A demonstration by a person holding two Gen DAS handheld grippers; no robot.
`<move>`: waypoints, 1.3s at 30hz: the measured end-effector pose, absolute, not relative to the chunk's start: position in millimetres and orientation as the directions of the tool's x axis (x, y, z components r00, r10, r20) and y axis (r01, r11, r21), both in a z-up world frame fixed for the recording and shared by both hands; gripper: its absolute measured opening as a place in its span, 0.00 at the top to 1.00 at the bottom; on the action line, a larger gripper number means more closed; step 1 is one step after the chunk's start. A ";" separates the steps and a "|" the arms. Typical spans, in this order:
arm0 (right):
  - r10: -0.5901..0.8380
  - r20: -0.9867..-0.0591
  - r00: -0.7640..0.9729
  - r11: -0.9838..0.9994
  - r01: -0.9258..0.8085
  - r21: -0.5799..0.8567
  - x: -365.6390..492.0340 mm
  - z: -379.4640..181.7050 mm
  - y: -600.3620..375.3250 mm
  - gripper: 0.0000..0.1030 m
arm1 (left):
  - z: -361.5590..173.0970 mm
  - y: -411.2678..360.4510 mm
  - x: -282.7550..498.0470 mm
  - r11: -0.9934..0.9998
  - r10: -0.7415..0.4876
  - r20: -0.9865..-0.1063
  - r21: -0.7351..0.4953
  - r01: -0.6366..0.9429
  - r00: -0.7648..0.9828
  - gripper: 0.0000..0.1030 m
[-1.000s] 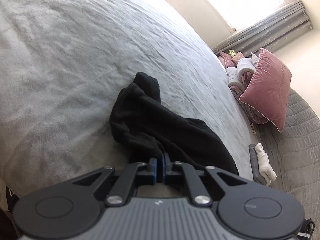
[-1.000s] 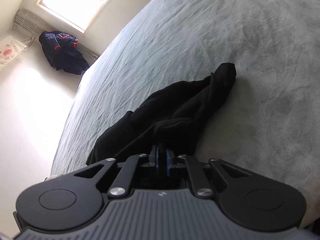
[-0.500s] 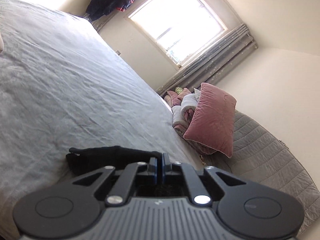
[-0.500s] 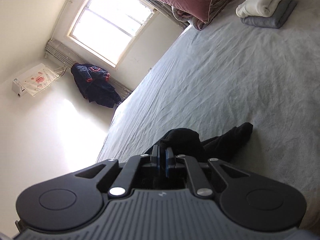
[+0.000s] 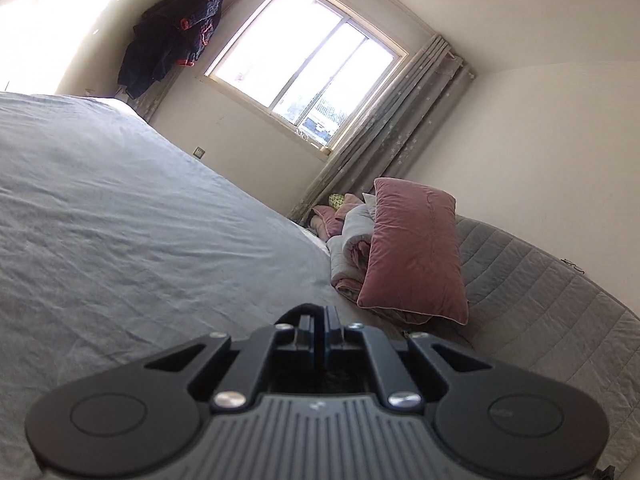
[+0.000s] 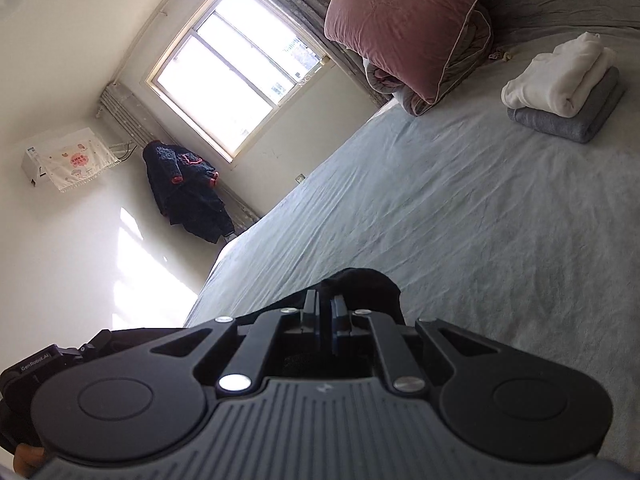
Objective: Fold clothes
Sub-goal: 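Lift the held black garment up off the bed with both tools, then lower the garment onto the bed and open both tools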
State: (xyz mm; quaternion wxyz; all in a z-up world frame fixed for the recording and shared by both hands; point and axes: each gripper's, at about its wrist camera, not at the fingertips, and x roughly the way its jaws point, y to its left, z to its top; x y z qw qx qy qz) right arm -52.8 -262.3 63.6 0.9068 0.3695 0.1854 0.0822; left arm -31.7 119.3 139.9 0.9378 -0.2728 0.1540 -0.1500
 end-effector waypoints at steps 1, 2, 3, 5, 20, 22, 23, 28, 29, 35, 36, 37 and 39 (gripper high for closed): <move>0.273 -0.273 0.922 0.721 -0.009 0.693 -47.0 65.2 -262.0 0.92 | 141.5 116.2 -22.6 0.817 -0.357 -0.212 -0.544 0.194 0.910 0.96; 0.258 -0.267 0.928 0.729 -0.005 0.685 -38.8 67.2 -262.5 0.92 | 143.4 113.5 -13.2 0.827 -0.349 -0.216 -0.528 0.191 0.912 0.96; 0.247 -0.263 0.933 0.734 -0.003 0.679 -30.5 69.1 -262.4 0.92 | 144.8 111.3 -4.4 0.836 -0.340 -0.220 -0.515 0.187 0.914 0.96; 0.228 -0.256 0.939 0.746 0.000 0.665 -12.4 73.2 -261.4 0.92 | 147.3 107.1 15.4 0.851 -0.323 -0.232 -0.496 0.174 0.918 0.96; 0.107 -0.301 0.948 0.866 0.060 0.496 124.9 52.0 -239.9 0.92 | 102.9 100.2 154.9 0.898 -0.166 -0.340 -0.440 0.000 0.925 0.96; 0.093 -0.310 0.946 0.884 0.064 0.463 140.1 44.8 -236.2 0.92 | 92.6 97.3 169.9 0.905 -0.149 -0.350 -0.424 -0.015 0.925 0.96; 0.086 -0.314 0.946 0.893 0.067 0.446 147.5 41.1 -233.9 0.92 | 87.6 95.5 177.4 0.909 -0.142 -0.355 -0.416 -0.020 0.924 0.96; 0.042 -0.355 0.934 0.919 0.103 0.380 179.7 17.2 -228.3 0.92 | 63.4 84.7 212.4 0.926 -0.122 -0.372 -0.377 -0.029 0.920 0.96; 0.032 -0.364 0.931 0.923 0.112 0.367 185.9 12.2 -227.5 0.92 | 58.4 83.3 217.6 0.927 -0.120 -0.374 -0.375 -0.031 0.920 0.96; -0.023 -0.415 0.910 0.937 0.164 0.307 216.3 -12.2 -228.4 0.92 | 26.5 73.5 245.3 0.933 -0.112 -0.393 -0.358 -0.040 0.913 0.96; -0.032 -0.422 0.906 0.940 0.171 0.297 219.8 -15.3 -229.1 0.92 | 21.4 72.0 248.8 0.933 -0.111 -0.404 -0.356 -0.044 0.908 0.96; -0.039 -0.429 0.902 0.942 0.176 0.284 223.0 -18.2 -229.4 0.92 | 15.9 70.2 252.8 0.935 -0.109 -0.416 -0.351 -0.049 0.903 0.96; -0.047 -0.444 0.895 0.948 0.180 0.262 229.8 -23.5 -230.2 0.92 | 3.9 65.5 261.3 0.941 -0.099 -0.445 -0.332 -0.061 0.890 0.96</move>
